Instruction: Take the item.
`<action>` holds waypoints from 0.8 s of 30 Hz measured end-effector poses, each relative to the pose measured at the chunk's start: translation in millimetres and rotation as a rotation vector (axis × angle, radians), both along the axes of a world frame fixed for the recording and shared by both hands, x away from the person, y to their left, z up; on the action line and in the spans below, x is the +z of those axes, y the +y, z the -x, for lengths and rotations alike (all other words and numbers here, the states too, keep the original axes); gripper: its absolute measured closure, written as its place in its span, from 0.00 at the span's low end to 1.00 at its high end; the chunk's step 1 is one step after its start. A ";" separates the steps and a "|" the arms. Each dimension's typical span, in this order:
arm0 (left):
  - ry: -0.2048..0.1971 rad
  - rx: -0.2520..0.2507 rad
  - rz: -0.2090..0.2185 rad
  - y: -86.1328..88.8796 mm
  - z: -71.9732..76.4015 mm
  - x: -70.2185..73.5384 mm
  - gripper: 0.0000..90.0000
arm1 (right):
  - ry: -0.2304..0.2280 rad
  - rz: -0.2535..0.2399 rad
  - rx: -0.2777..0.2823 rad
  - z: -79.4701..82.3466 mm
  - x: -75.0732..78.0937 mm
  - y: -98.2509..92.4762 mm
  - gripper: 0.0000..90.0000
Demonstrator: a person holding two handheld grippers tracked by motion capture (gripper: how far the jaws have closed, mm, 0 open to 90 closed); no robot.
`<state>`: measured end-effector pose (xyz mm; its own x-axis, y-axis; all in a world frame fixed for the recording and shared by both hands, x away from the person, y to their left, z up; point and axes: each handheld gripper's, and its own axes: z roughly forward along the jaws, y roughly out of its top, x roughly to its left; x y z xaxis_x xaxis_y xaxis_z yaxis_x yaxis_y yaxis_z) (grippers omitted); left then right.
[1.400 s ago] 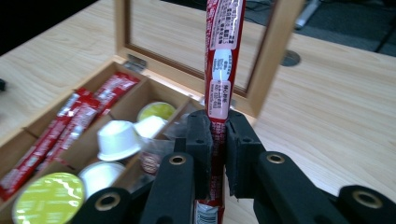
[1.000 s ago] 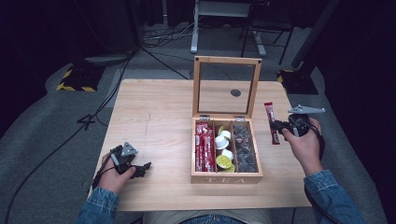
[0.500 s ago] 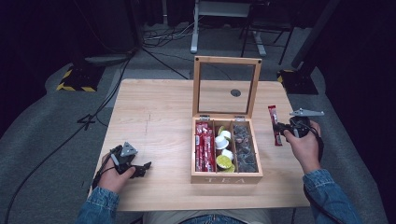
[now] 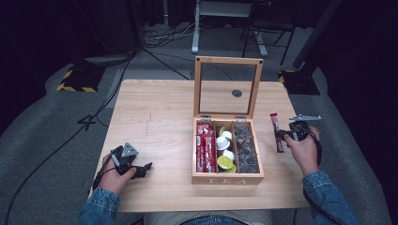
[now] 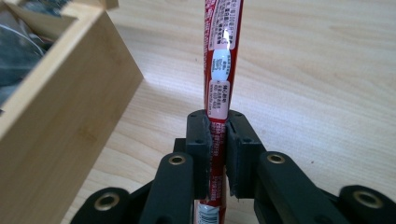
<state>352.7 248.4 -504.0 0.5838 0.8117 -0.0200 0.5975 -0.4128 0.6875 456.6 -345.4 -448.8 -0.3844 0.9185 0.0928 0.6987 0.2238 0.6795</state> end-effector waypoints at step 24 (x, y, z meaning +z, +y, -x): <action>0.003 -0.001 -0.001 -0.4 -0.5 0.1 0.15 | -0.074 -0.059 -0.010 2.5 1.1 -1.5 0.52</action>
<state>353.3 247.9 -503.9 0.5849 0.8108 -0.0208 0.5992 -0.4146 0.6849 454.1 -346.9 -447.7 -0.3829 0.9161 0.1188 0.6483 0.1749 0.7410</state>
